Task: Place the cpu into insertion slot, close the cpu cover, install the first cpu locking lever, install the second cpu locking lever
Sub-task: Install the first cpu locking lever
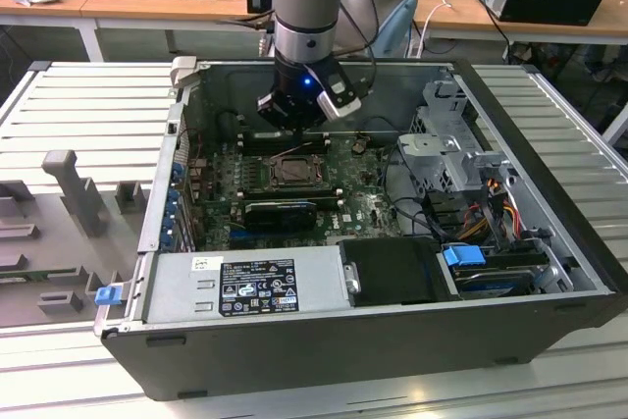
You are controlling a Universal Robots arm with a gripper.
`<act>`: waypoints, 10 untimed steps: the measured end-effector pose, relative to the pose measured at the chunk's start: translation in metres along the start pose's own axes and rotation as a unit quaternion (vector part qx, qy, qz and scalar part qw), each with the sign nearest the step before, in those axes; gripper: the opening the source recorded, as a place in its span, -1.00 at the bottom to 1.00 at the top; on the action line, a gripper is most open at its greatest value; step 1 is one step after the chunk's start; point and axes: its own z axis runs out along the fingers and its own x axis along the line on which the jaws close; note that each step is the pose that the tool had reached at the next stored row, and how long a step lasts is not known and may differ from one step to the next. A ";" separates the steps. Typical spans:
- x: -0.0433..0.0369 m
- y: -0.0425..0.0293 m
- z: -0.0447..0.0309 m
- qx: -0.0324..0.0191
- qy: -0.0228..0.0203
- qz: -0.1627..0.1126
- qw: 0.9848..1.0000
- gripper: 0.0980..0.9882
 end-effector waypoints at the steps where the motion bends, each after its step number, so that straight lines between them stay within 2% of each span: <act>1: -0.0010 -0.0003 0.0010 0.000 0.000 0.000 1.000 -0.98; 10: -0.0072 -0.0011 0.0062 -0.001 0.000 0.000 1.000 -0.98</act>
